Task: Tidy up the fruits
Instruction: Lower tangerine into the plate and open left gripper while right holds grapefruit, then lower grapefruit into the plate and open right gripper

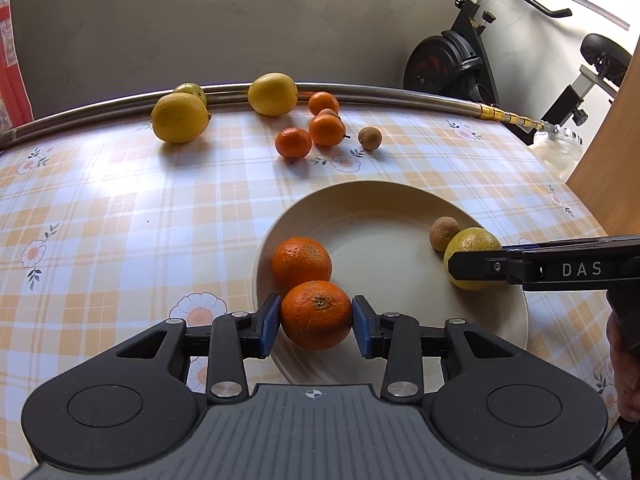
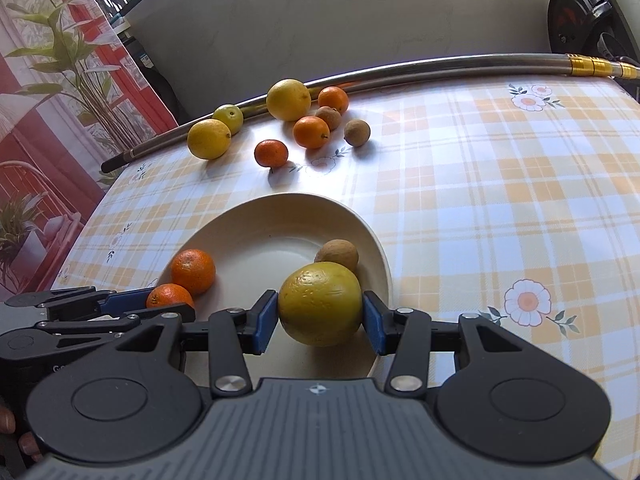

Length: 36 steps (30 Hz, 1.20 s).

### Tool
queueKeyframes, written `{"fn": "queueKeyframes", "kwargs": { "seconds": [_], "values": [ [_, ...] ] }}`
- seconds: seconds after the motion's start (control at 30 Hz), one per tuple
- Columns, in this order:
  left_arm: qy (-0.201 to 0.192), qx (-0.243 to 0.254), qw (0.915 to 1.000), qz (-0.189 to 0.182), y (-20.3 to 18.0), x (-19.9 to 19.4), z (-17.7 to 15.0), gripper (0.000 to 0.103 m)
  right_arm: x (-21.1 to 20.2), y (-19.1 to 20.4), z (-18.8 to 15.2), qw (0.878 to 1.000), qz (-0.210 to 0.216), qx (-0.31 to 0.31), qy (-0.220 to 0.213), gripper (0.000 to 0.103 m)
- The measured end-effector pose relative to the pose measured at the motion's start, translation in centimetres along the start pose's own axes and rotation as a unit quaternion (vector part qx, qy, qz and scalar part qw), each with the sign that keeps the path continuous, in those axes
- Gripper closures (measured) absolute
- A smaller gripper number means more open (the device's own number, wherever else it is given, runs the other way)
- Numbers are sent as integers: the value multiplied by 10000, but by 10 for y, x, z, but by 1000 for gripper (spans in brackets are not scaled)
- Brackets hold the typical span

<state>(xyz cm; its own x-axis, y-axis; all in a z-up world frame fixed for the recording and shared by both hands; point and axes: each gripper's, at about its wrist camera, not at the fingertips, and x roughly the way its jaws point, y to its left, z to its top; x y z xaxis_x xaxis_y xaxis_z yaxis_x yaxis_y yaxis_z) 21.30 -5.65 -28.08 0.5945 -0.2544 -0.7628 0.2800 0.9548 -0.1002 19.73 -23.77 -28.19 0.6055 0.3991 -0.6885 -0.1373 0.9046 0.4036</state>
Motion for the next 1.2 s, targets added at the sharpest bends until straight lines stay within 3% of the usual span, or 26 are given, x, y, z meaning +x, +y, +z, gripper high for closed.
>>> {"fn": "queueKeyframes", "kwargs": {
  "seconds": [0.63, 0.8, 1.2],
  "values": [
    [-277, 5, 9996, 102, -1, 13, 5, 62, 14, 5, 11, 9999, -43, -56, -155, 54],
    [-385, -90, 9992, 27, 2, 7, 7, 54, 13, 2, 13, 9998, 53, 97, -145, 53],
    [-535, -34, 9985, 116, -1, -6, 9, 51, -8, 9, 14, 9994, 128, 45, -324, 53]
  ]
}}
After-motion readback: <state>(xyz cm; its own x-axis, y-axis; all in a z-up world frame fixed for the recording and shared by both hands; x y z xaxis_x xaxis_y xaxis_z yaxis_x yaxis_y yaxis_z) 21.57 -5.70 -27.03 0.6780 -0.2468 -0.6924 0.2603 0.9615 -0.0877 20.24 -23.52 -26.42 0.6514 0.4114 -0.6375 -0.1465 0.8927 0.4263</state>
